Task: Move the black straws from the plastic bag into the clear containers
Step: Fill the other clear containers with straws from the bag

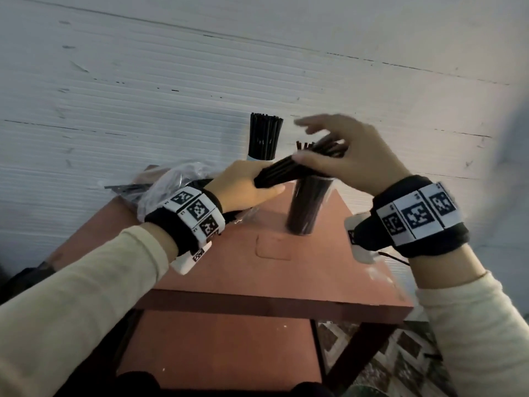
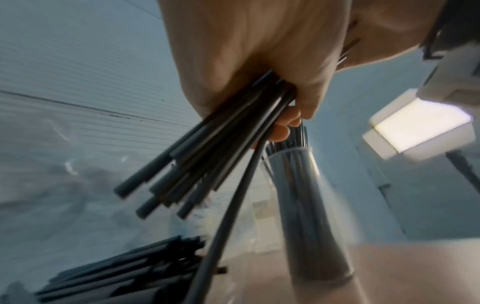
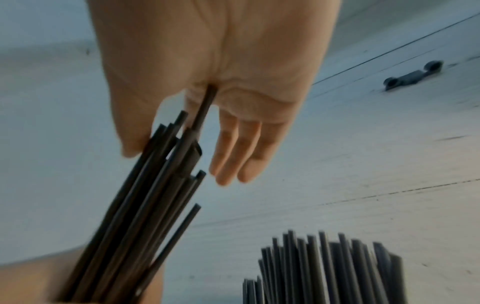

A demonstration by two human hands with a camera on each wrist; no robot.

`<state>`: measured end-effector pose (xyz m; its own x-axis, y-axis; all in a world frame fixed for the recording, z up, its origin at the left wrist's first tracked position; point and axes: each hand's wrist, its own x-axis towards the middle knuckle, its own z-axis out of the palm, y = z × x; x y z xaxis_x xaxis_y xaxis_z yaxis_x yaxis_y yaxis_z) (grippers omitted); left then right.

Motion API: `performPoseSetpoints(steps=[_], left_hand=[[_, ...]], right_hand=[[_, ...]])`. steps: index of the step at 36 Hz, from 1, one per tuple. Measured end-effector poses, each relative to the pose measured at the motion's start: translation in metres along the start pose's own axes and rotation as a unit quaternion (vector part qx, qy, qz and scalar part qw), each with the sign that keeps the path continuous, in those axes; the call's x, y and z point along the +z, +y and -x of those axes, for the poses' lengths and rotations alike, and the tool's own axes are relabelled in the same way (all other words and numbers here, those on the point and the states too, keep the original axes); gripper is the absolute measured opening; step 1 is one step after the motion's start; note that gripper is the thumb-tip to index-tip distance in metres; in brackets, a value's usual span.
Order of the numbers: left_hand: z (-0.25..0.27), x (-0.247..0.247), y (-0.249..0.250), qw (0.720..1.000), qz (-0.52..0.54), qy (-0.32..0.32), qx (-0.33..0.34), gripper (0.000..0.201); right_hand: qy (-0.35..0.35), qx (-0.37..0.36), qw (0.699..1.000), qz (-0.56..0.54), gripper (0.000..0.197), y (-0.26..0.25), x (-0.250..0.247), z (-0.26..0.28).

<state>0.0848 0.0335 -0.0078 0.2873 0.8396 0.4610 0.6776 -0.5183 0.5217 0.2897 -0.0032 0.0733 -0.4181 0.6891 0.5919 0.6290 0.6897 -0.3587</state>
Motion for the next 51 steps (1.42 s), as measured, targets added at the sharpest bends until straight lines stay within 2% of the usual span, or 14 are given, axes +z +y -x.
performPoseSetpoints(steps=[3, 6, 12, 16, 19, 21, 25, 28, 30, 33, 36, 43, 47, 51], left_hand=[[-0.007, 0.003, 0.012, 0.996, 0.082, 0.017, -0.015, 0.028], [-0.011, 0.005, 0.024, 0.982, 0.187, 0.013, -0.006, 0.024], [-0.009, 0.027, 0.03, 0.943, 0.33, 0.015, -0.042, 0.01], [-0.003, 0.041, 0.022, 0.908, 0.404, 0.021, -0.113, 0.022], [0.0, 0.045, 0.016, 0.906, 0.405, 0.008, -0.121, 0.013], [0.001, 0.043, 0.017, 0.911, 0.395, 0.0, -0.118, 0.004], [-0.001, 0.036, 0.023, 0.915, 0.39, -0.015, -0.104, 0.003], [-0.002, 0.034, 0.022, 0.911, 0.395, -0.034, -0.116, 0.006], [0.0, 0.036, 0.018, 0.914, 0.382, -0.058, -0.119, 0.017], [0.005, 0.039, 0.012, 0.924, 0.348, -0.086, -0.135, 0.024], [0.008, 0.042, 0.006, 0.92, 0.341, -0.111, -0.16, 0.01], [0.012, 0.042, -0.002, 0.916, 0.33, -0.164, -0.161, 0.014], [0.013, 0.042, -0.002, 0.925, 0.319, -0.129, -0.164, 0.028], [0.015, 0.032, 0.007, 0.925, 0.343, -0.108, -0.119, 0.024]], right_hand=[[0.139, -0.029, 0.988, -0.053, 0.043, -0.007, -0.008, -0.006], [0.19, -0.034, 0.976, -0.102, 0.041, -0.012, -0.011, -0.014], [0.152, -0.032, 0.981, -0.119, 0.032, -0.012, 0.011, -0.026], [0.028, -0.012, 0.999, -0.026, 0.022, -0.003, 0.032, -0.022], [-0.026, -0.022, 0.999, -0.003, 0.03, 0.002, 0.04, -0.016], [0.003, -0.02, 0.999, -0.037, 0.026, 0.002, 0.04, -0.015], [0.039, -0.016, 0.994, -0.098, 0.044, -0.001, 0.04, -0.017], [-0.02, -0.033, 0.998, -0.046, 0.047, 0.002, 0.047, -0.017], [-0.059, -0.04, 0.997, -0.001, 0.04, 0.007, 0.058, -0.016], [-0.019, -0.045, 0.999, -0.001, 0.042, 0.015, 0.075, -0.012], [0.039, -0.042, 0.998, -0.02, 0.041, 0.017, 0.081, -0.01], [0.02, -0.05, 0.998, -0.025, 0.04, 0.015, 0.078, -0.009], [0.052, -0.036, 0.997, -0.031, 0.067, 0.015, 0.072, -0.008], [0.087, 0.029, 0.994, -0.066, 0.085, 0.013, 0.055, -0.001]])
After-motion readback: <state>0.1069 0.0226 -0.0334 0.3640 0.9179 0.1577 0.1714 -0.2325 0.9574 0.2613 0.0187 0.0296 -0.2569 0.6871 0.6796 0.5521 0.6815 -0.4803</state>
